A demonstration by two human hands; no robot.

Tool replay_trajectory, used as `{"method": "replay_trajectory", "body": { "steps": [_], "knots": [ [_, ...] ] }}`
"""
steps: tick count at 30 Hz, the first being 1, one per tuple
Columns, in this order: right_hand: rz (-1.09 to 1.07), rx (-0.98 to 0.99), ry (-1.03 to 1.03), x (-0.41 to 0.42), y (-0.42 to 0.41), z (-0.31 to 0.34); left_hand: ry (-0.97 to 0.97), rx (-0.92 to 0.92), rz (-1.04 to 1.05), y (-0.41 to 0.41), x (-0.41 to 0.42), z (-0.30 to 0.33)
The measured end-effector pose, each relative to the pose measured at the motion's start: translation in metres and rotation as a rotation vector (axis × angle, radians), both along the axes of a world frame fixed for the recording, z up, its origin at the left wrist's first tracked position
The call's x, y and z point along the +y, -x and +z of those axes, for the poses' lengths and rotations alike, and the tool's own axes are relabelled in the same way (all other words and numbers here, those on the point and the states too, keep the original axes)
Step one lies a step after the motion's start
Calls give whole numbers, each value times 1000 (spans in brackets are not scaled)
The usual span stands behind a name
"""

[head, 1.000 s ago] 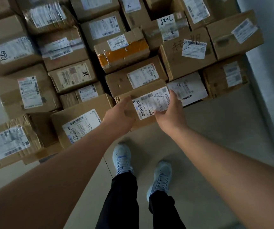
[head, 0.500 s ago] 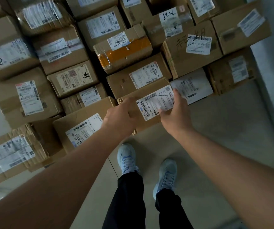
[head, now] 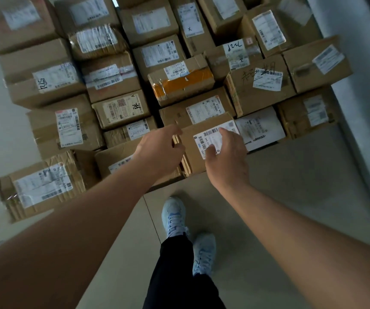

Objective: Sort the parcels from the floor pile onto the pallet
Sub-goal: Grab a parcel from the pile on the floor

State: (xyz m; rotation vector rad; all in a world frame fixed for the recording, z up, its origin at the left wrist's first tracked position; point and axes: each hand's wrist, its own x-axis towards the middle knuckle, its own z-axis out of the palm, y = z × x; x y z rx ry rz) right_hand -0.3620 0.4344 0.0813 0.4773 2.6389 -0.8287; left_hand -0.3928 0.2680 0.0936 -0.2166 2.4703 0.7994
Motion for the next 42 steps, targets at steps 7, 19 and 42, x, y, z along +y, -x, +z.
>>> {"method": "replay_trajectory", "body": {
  "steps": [7,19,42],
  "knots": [
    [81,79,125,-43,-43,75,64,113,-52,-46,-59,79],
    [-30,122,148,-159,-116,113,58,144,-149,-75,-197,126],
    [-699,-220,500,-368,-231,-48,149,60,-426,-67,-346,-3]
  ]
}}
